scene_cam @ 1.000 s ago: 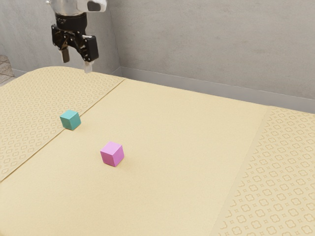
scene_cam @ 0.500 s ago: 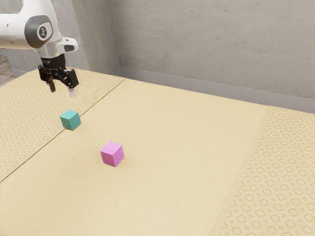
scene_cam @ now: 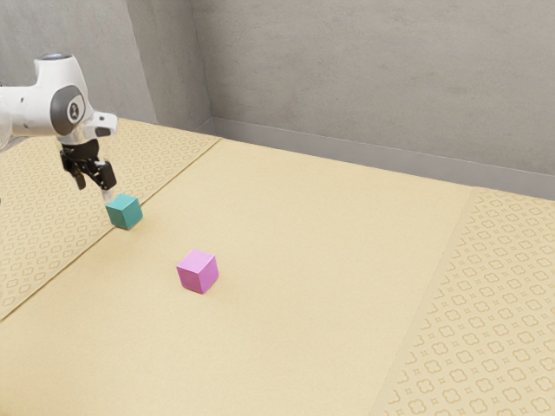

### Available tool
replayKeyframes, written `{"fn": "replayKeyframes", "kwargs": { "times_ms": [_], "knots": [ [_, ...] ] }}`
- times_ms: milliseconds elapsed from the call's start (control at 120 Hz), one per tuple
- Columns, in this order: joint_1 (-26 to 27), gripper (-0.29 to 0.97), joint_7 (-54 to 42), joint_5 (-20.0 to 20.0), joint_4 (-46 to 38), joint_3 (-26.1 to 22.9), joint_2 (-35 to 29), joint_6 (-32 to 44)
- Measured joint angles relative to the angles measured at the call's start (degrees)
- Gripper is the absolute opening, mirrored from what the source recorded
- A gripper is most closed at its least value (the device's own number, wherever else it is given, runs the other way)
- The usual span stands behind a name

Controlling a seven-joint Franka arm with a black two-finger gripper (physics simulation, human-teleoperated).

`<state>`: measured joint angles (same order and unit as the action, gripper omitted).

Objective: Pick up the blue block with one arm, and put the blue block on the pink block with one arm

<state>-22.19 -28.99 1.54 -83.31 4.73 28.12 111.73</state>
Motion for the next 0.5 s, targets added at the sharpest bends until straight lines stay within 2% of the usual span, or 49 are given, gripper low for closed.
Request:
{"fn": "replayKeyframes", "kwargs": {
  "times_ms": [217, 500],
  "knots": [
    [0.0, 0.68, -5.2, 0.5, 7.4, 0.3, 7.6, 2.2],
    [-0.5, 0.68, -9.5, -0.7, 17.7, 1.0, 17.1, 1.1]
  ]
}}
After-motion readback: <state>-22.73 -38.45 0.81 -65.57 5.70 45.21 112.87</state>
